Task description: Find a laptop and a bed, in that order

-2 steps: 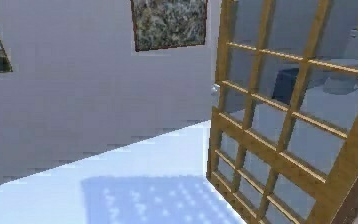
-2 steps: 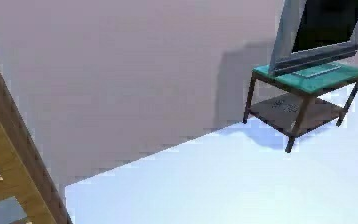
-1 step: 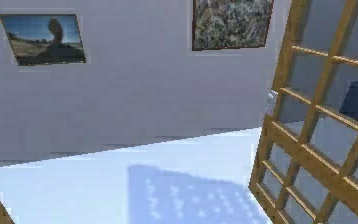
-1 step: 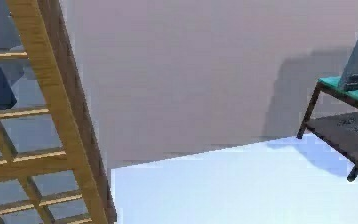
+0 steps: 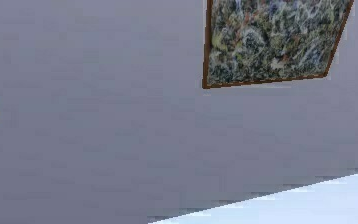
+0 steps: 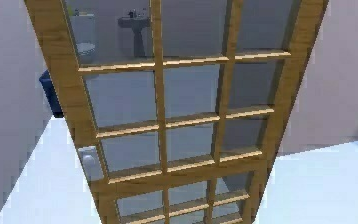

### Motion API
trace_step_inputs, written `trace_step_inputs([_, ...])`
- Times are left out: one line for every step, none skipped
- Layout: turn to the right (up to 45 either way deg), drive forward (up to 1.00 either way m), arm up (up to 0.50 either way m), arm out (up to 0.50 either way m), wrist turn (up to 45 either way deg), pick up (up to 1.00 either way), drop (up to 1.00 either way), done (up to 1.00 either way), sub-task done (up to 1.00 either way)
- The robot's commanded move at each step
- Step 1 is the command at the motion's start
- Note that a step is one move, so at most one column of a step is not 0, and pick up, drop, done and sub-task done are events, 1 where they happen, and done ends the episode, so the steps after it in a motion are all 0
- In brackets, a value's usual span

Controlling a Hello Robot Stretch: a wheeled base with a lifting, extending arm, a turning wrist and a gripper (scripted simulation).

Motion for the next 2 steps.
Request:
trace_step_inputs([0.0, 0.25, 0.0, 0.0, 0.0, 0.0, 0.0, 0.0, 0.0])
trace_step_inputs([39.0, 0.0, 0.0, 0.0, 0.0, 0.0, 0.0, 0.0, 0.0])
